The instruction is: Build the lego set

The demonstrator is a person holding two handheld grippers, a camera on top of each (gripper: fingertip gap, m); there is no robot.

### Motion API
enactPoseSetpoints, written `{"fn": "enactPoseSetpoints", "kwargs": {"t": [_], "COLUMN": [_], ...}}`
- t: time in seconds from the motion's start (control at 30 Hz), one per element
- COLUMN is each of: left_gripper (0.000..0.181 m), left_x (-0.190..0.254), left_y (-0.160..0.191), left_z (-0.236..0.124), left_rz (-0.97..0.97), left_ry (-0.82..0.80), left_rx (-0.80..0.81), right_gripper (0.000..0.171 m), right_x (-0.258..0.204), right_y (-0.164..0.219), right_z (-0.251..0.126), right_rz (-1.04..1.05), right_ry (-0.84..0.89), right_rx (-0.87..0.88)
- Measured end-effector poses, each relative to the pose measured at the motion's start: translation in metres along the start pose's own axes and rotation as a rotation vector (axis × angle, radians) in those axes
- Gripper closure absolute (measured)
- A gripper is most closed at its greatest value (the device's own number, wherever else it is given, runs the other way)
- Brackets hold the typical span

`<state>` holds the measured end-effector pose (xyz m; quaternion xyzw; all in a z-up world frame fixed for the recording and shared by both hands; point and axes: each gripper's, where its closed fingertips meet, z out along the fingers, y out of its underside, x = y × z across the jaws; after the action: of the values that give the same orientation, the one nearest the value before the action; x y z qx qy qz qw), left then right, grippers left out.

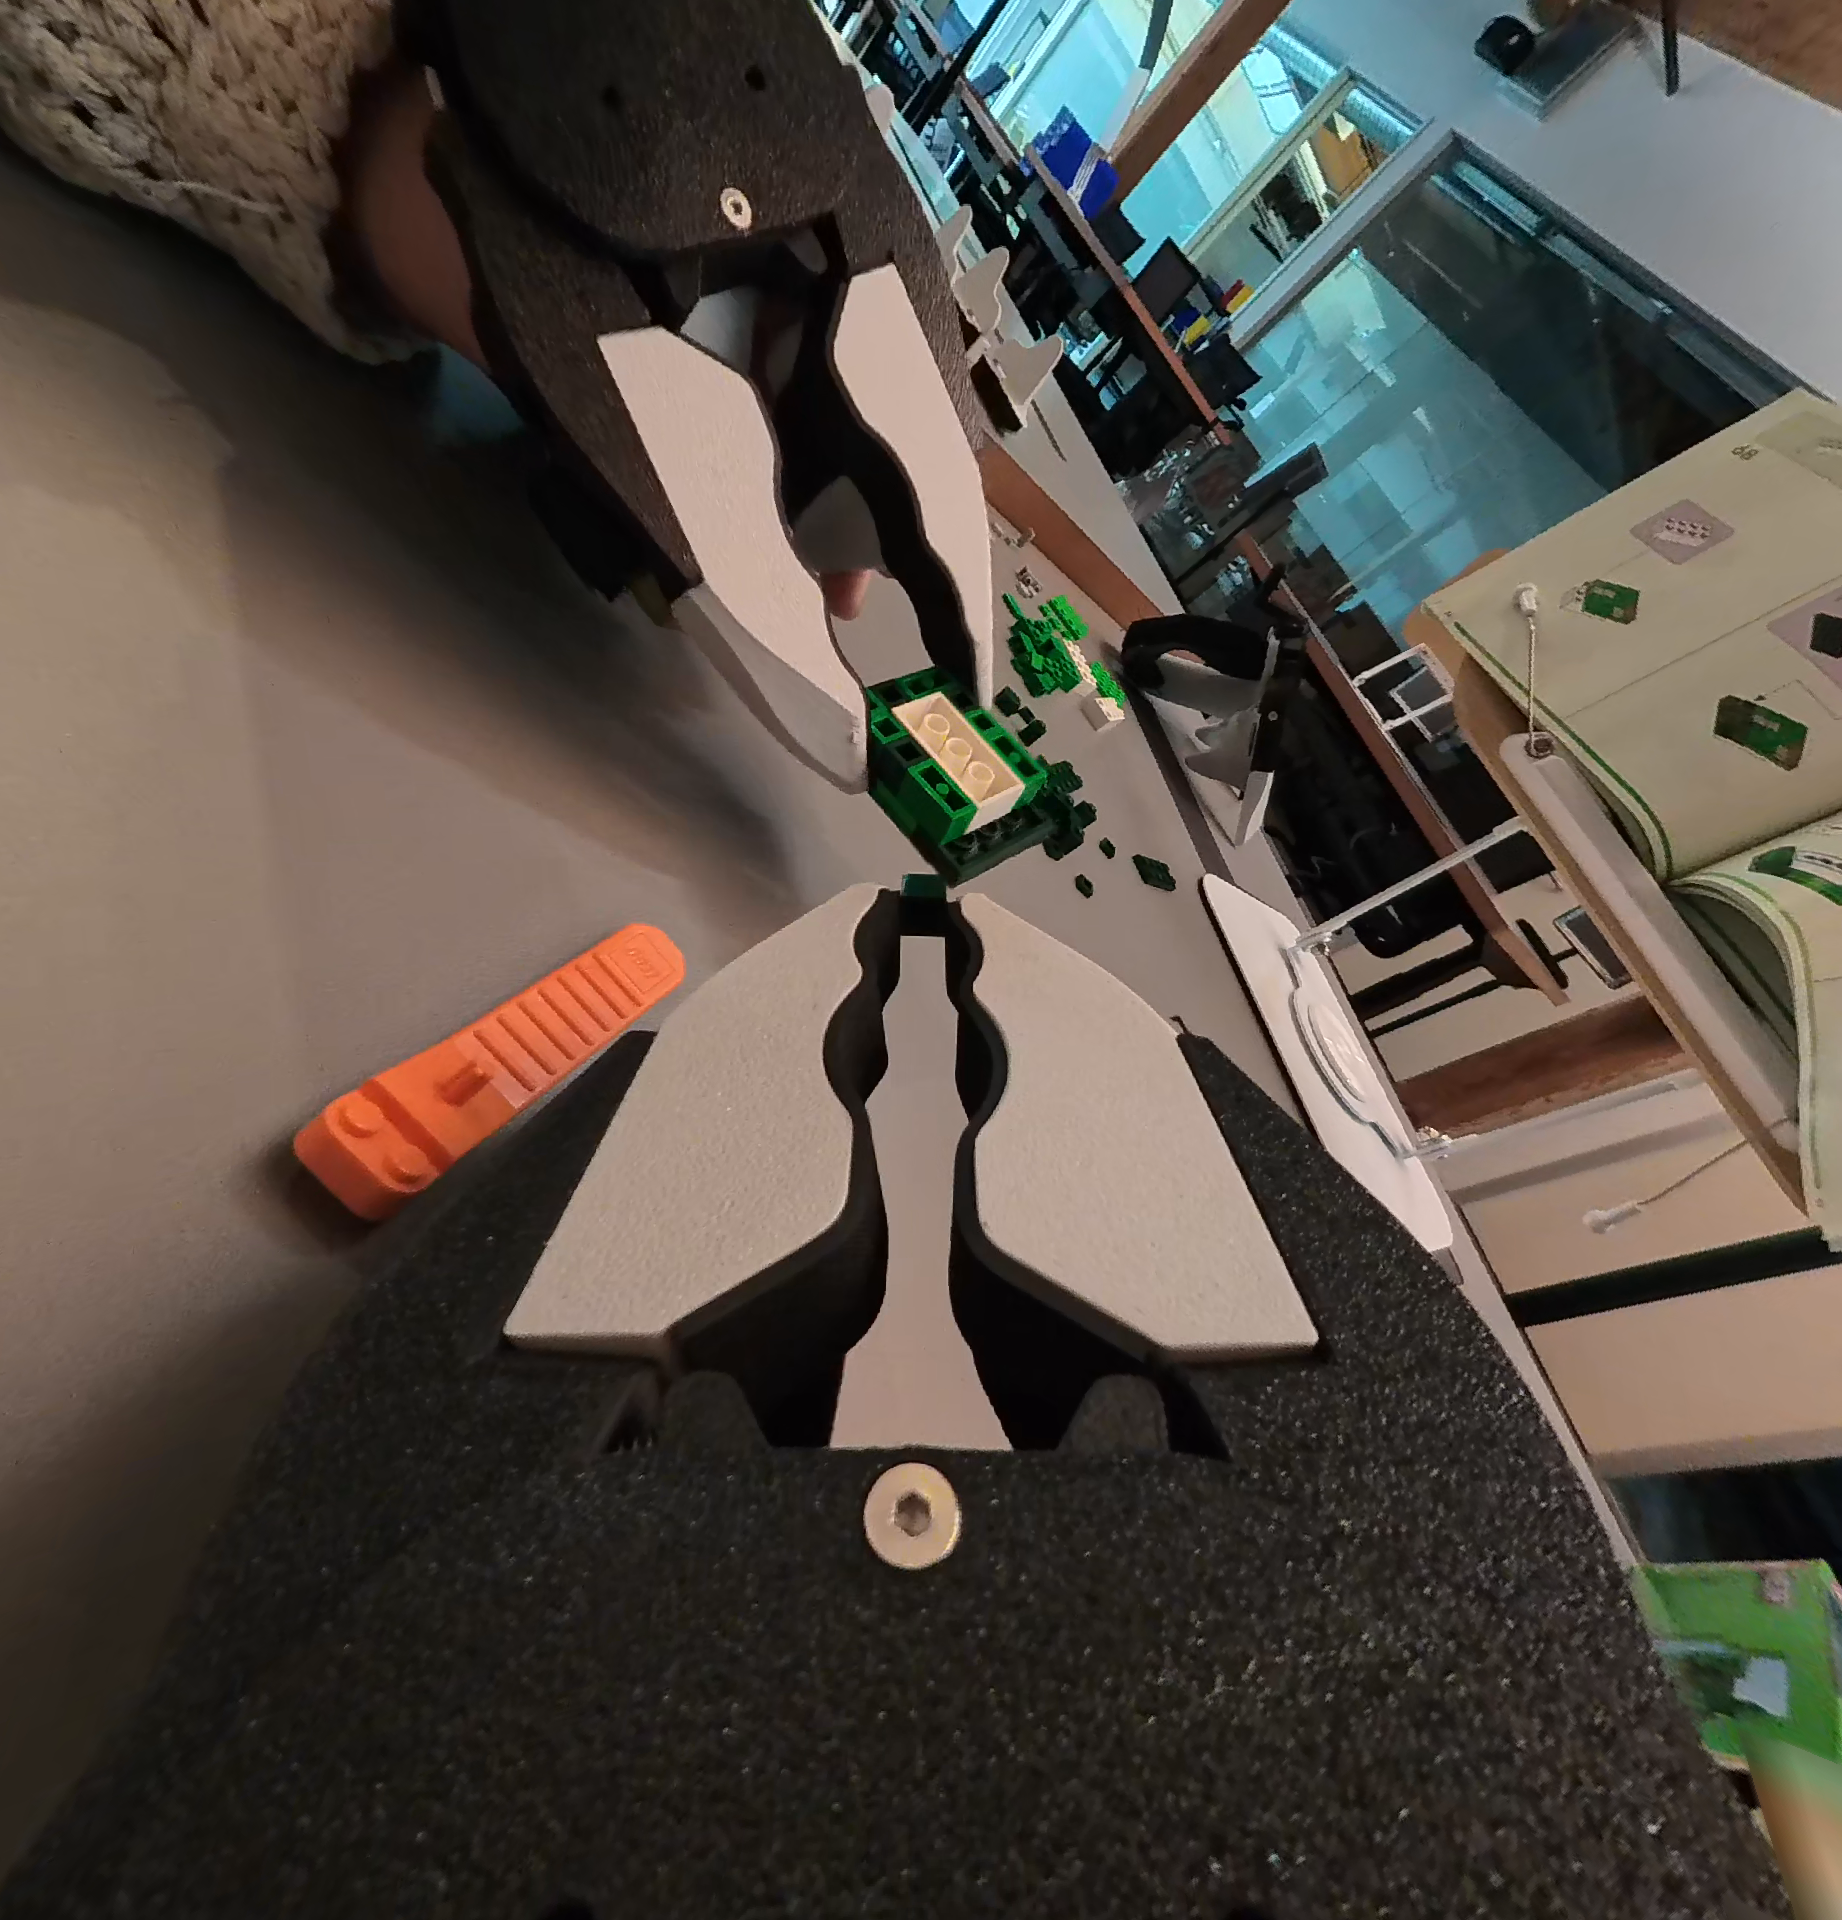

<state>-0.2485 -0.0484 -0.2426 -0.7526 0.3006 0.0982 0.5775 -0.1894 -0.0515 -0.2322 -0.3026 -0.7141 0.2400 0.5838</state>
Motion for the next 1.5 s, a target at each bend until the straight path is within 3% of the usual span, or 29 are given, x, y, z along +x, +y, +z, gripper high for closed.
{"fn": "enactPoseSetpoints", "kwargs": {"t": [0.37,0.6,0.77,1.1,1.5], "left_gripper": [0.145,0.145,0.145,0.145,0.145], "left_x": [0.018,0.034,0.054,0.084,0.086], "left_y": [0.007,-0.006,-0.011,-0.008,-0.004], "left_z": [-0.003,-0.009,-0.013,-0.018,-0.015], "left_rz": [-0.054,-0.126,-0.103,-0.101,-0.089], "left_ry": [0.121,0.252,0.351,0.508,0.509], "left_rx": [-0.133,-0.088,-0.1,-0.166,-0.176], "right_gripper": [0.163,0.163,0.163,0.163,0.163], "right_x": [0.003,-0.005,-0.019,-0.048,-0.056], "right_y": [0.002,-0.002,-0.007,0.005,0.009], "right_z": [0.0,-0.007,-0.027,-0.042,-0.038], "right_rz": [0.041,0.127,0.19,0.14,0.051], "right_ry": [-0.002,-0.24,-0.509,-0.811,-0.899], "right_rx": [-0.016,-0.125,-0.258,-0.55,-0.732]}}
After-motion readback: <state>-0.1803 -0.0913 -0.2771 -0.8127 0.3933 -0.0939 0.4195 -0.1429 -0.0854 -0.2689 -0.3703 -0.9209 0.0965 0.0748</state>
